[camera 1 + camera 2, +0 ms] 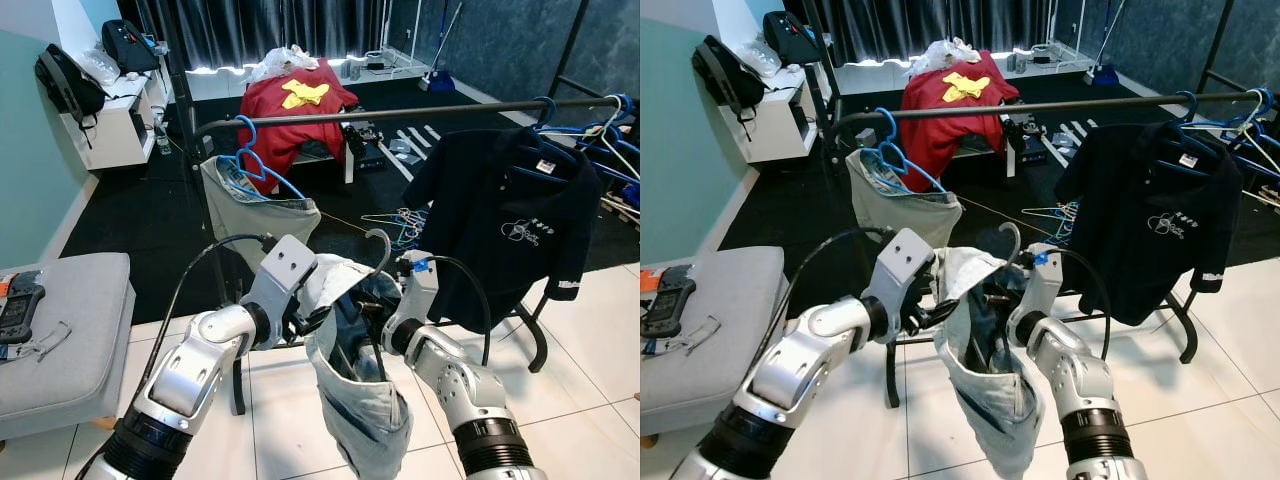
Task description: Hang hanger
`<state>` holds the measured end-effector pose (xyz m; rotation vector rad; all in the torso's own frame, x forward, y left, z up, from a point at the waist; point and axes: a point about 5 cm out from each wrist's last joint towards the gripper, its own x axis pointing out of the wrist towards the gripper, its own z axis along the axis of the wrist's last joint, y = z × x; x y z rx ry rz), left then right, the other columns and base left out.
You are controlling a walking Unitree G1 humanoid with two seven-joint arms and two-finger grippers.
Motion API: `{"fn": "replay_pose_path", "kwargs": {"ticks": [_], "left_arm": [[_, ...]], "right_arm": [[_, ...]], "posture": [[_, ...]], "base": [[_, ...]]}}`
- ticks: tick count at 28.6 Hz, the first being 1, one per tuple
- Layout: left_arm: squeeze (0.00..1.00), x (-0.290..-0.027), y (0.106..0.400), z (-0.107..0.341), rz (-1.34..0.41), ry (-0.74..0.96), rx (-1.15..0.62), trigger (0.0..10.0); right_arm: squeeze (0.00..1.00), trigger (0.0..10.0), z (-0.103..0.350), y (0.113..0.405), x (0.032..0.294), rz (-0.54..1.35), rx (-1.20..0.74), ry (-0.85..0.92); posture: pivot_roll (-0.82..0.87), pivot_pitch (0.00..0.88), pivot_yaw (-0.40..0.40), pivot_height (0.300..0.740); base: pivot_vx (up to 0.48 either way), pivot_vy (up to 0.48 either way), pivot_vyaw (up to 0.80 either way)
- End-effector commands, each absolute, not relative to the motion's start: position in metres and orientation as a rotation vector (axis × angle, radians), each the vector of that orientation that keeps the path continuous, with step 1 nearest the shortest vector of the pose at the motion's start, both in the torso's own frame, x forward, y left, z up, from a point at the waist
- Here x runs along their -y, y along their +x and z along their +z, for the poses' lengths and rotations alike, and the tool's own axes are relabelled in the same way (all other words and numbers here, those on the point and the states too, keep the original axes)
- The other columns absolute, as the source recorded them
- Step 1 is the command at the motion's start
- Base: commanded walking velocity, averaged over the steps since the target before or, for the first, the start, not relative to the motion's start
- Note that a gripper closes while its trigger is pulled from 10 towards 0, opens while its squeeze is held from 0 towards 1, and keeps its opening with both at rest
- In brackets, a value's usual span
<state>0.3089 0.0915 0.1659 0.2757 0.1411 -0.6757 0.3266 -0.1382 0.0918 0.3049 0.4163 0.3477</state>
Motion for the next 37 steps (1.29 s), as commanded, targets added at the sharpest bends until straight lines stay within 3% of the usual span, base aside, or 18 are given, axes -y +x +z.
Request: {"fn": "replay_pose_path", "kwargs": {"ticks": [1,3,5,7,8,9,17,26,37], "left_arm": [[0.00,-0.103,0.312,0.161,-0.623,0.296,-0.170,10.0],[0.00,-0.114,0.319,0.144,-0.481,0.248,-0.191,10.0],[0.00,-0.114,0.319,0.144,-0.481,0.248,-0.191,10.0],[0.00,-0.121,0.319,0.123,-0.378,0.193,-0.205,10.0],[0.00,-0.121,0.319,0.123,-0.378,0.193,-0.205,10.0],[0.00,-0.123,0.313,0.109,-0.352,0.127,-0.202,10.0],[0.00,-0.131,0.310,0.094,-0.246,0.030,-0.216,10.0],[0.00,-0.129,0.308,0.092,-0.247,0.025,-0.195,10.0],[0.00,-0.129,0.310,0.094,-0.248,0.021,-0.179,10.0]], "right_arm": [[0.00,10.0,0.074,0.319,0.143,0.309,-0.502,0.270],[0.00,10.0,0.046,0.309,0.171,0.157,-0.587,0.061],[0.00,10.0,0.046,0.309,0.171,0.157,-0.587,0.061],[0.00,10.0,0.042,0.304,0.198,-0.024,-0.543,-0.051],[0.00,10.0,0.042,0.304,0.198,-0.024,-0.543,-0.051],[0.00,10.0,0.052,0.303,0.211,-0.108,-0.437,-0.057],[0.00,10.0,0.080,0.313,0.194,0.014,-0.234,-0.069],[0.00,10.0,0.087,0.318,0.184,0.057,-0.171,-0.014],[0.00,10.0,0.080,0.313,0.185,0.052,-0.185,-0.016]], "posture": [[-0.05,0.022,0.020,0.740],[-0.06,0.023,0.028,0.740],[-0.06,0.023,0.028,0.740],[-0.06,0.025,0.034,0.740],[-0.06,0.025,0.034,0.740],[-0.07,0.027,0.040,0.740],[-0.08,0.027,0.043,0.740],[-0.07,0.027,0.033,0.740],[-0.07,0.038,0.040,0.740]], "base": [[0.000,0.000,0.00],[0.000,0.000,0.00],[0.000,0.000,0.00],[0.000,0.000,0.00],[0.000,0.000,0.00],[0.000,0.000,0.00],[0.000,0.000,0.00],[0.000,0.000,0.00],[0.000,-0.396,0.00]]}}
